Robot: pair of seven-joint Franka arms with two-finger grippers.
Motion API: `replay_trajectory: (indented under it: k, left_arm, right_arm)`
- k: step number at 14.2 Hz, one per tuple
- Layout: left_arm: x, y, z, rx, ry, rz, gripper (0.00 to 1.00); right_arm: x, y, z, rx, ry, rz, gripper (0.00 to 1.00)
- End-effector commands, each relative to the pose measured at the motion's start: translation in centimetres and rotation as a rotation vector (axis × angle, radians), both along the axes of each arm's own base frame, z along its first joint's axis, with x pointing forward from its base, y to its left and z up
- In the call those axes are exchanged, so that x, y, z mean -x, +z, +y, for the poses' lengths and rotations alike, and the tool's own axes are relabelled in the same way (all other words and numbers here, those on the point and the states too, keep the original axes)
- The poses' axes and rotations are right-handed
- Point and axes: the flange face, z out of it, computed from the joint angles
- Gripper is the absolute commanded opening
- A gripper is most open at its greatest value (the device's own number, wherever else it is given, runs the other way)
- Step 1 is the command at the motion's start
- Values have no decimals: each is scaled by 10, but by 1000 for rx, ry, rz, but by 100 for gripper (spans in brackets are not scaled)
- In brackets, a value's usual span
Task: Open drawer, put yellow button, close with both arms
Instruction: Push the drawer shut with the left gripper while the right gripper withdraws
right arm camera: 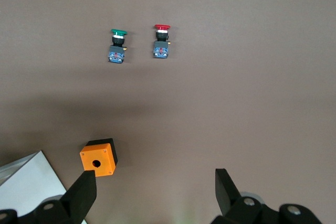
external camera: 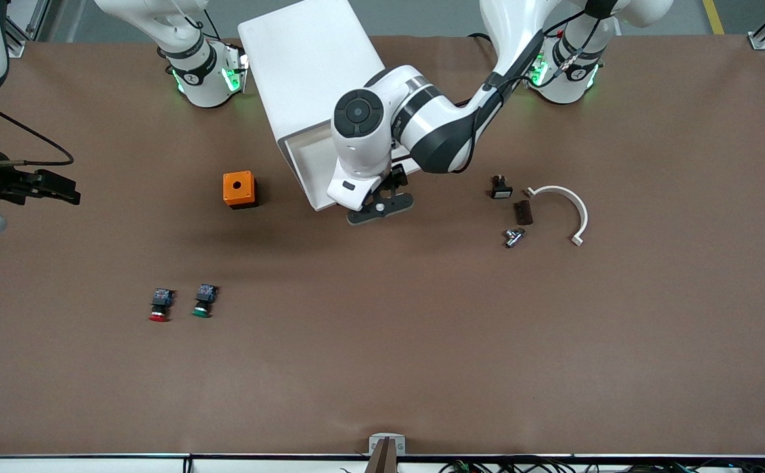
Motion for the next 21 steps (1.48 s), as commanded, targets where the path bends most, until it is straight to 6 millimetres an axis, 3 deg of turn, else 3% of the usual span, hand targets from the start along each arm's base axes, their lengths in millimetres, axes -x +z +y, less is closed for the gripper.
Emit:
replay_trajectory:
  k: [1, 5, 9, 12, 17, 21]
  left_arm:
    - [18, -1, -7, -10, -6, 1, 99]
    - [39, -2, -20, 35, 12, 80, 99]
    - [55, -5, -28, 72, 73, 173, 99]
    - [65, -10, -32, 111, 122, 273, 99]
    - [76, -24, -34, 130, 171, 371, 99]
    - [84, -29, -37, 159, 225, 460, 99]
  right_arm:
    - [4, 7, -19, 6, 2, -1, 100]
    - [4, 5, -27, 8, -10, 3, 100]
    - [2, 7, -14, -3, -19, -6, 100]
    - [-4, 35, -10, 1, -20, -66, 100]
    - [-2, 64, -9, -4, -19, -110, 100]
    - [5, 54, -10, -10, -25, -63, 100]
